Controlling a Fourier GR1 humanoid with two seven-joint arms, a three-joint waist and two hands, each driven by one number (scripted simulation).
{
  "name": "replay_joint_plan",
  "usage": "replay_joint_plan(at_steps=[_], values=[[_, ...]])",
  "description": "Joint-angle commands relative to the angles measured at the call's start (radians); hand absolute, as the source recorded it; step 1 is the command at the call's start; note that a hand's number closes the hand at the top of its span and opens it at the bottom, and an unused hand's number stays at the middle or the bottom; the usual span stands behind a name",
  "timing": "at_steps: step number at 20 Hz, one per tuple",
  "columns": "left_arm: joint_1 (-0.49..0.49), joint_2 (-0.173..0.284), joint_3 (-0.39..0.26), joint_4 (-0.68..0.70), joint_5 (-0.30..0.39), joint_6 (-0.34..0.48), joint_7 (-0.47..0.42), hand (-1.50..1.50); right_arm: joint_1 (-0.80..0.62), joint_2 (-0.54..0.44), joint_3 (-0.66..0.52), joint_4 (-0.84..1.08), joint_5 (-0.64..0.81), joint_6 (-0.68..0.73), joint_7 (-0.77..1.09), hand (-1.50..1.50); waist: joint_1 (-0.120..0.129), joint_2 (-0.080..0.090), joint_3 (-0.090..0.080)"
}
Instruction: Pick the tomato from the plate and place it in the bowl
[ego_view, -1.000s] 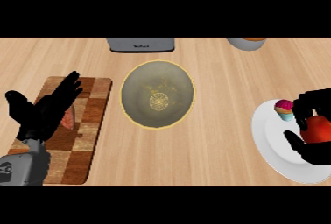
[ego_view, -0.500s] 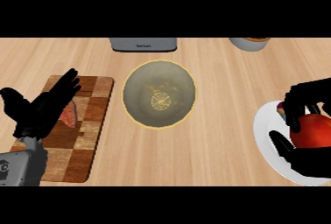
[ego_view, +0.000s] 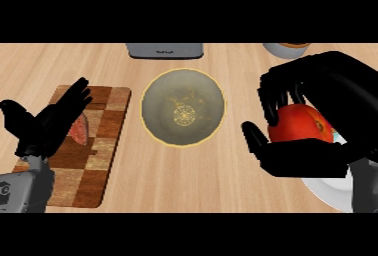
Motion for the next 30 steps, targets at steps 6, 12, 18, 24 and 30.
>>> replay_joint_plan(at_steps=[6, 12, 18, 24, 30], values=[[0.003, -0.033, -0.025, 0.022, -0.029, 0.019, -0.025, 0.00, -0.183, 0.143, 0.104, 0.313, 0.217, -0.194, -0.074, 1.50, 0.005, 0.003, 0.001], [-0.019, -0.007, -0.012, 0.002, -0.019, 0.006, 0.006, 0.00, -0.267, 0.213, 0.122, 0.614, 0.358, -0.371, -0.152, 1.50, 0.010, 0.005, 0.001], [-0.060, -0.005, -0.015, 0.036, -0.004, -0.014, 0.018, 0.00, -0.391, 0.235, 0.051, 0.998, 0.373, -0.554, -0.339, 1.50, 0.029, 0.016, 0.000], [-0.053, -0.044, -0.052, 0.006, -0.050, 0.031, 0.003, 0.00, -0.465, 0.235, 0.111, 1.268, 0.240, -0.641, -0.464, 1.50, 0.041, 0.014, 0.001], [-0.020, -0.058, -0.083, -0.014, -0.046, -0.003, -0.022, 0.00, -0.432, 0.236, 0.051, 1.449, 0.063, -0.731, -0.514, 1.50, 0.101, 0.030, 0.001]])
